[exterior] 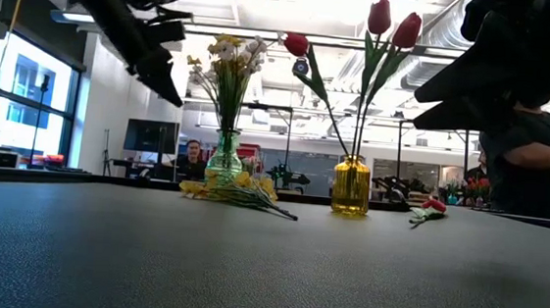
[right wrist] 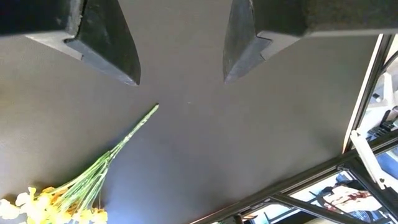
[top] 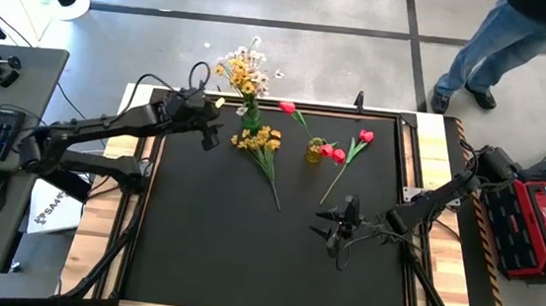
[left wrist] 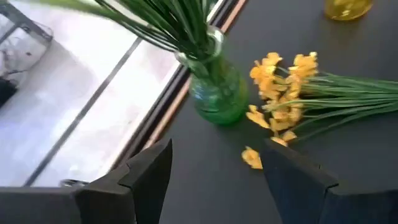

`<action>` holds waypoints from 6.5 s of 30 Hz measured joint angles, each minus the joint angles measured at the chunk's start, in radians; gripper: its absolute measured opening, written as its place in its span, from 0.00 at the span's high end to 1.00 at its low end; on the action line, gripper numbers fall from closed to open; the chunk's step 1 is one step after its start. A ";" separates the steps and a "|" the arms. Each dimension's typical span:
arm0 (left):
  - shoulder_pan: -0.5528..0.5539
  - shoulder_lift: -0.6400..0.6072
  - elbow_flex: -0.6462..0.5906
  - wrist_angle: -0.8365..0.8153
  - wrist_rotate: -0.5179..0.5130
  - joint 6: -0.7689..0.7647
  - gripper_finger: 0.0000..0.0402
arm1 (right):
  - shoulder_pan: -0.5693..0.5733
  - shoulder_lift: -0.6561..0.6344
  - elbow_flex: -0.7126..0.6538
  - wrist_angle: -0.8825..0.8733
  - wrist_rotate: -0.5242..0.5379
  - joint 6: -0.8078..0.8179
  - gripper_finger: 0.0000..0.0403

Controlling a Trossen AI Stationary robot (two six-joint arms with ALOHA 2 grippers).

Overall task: Sort flowers into vase by color
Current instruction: Move the green vase to the left

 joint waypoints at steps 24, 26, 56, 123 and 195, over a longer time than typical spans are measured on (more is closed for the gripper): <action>0.000 0.139 -0.481 0.961 0.259 -0.131 0.42 | 0.000 0.000 0.000 0.001 -0.006 -0.008 0.48; 0.000 0.185 -0.481 1.027 0.259 -0.130 0.42 | 0.000 0.000 0.000 0.001 -0.006 -0.008 0.48; 0.000 0.525 -0.370 1.240 0.302 -0.105 0.25 | 0.000 0.000 0.000 0.001 -0.005 -0.008 0.48; 0.192 0.646 -0.255 1.389 0.259 -0.067 0.25 | 0.000 0.000 0.000 0.001 -0.005 0.010 0.48; -0.183 -0.207 -0.616 0.799 -0.183 -0.315 0.63 | -0.006 0.000 0.000 0.001 -0.002 0.027 0.48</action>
